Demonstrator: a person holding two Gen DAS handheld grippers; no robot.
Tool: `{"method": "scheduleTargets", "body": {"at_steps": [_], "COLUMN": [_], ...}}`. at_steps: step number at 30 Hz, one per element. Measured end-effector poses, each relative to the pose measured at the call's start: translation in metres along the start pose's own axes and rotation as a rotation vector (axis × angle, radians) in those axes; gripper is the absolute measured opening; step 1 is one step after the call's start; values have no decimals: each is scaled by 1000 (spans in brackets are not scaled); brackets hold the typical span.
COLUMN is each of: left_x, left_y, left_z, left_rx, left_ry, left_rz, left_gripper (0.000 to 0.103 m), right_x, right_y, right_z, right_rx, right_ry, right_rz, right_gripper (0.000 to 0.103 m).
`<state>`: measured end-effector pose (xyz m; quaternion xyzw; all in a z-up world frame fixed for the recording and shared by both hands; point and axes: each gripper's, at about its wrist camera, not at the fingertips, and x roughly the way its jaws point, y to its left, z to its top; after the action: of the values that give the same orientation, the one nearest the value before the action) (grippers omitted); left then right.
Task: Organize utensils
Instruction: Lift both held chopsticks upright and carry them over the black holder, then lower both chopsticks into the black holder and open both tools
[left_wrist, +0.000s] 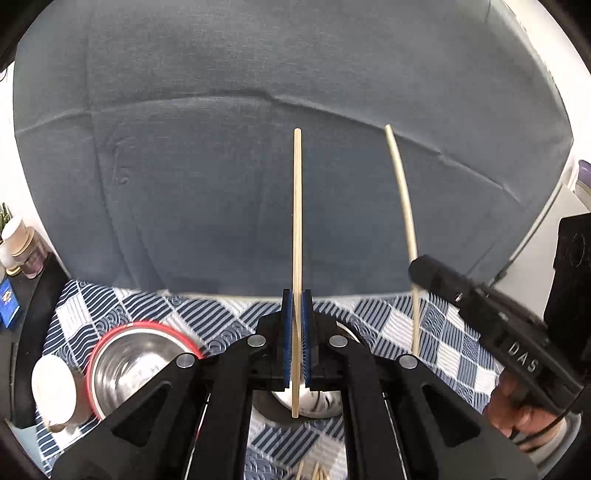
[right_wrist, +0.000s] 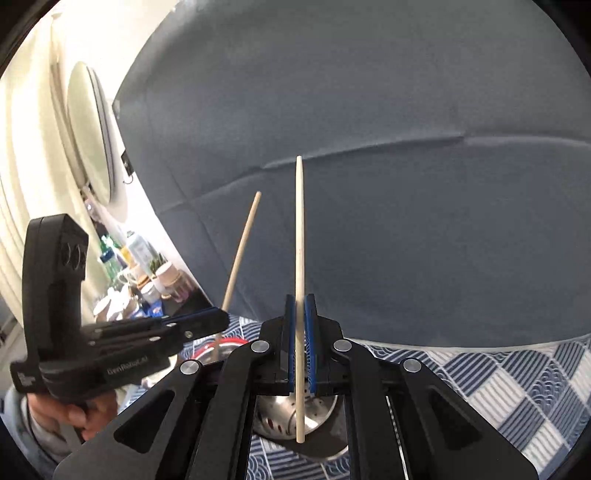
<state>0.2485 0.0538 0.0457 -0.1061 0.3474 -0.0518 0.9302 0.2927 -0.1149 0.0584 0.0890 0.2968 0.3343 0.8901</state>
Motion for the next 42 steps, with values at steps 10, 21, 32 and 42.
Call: {"method": "scheduleTargets", "body": {"at_steps": [10, 21, 32, 42], "left_x": [33, 41, 41, 16], "left_y": [3, -5, -1, 16], "left_z": [-26, -55, -72, -69], "left_rx": [-47, 9, 36, 12], "left_ry": [-101, -78, -54, -87], "left_rz": [-17, -8, -1, 13], "left_gripper": [5, 5, 5, 31], "right_x": [33, 47, 39, 17], "right_y": [-16, -9, -7, -16], "right_z": [-30, -72, -87, -81], "right_rx": [64, 50, 19, 42], "right_ry": [-64, -33, -1, -26], "right_rz": [35, 3, -44, -104], "right_gripper": [5, 5, 9, 22]}}
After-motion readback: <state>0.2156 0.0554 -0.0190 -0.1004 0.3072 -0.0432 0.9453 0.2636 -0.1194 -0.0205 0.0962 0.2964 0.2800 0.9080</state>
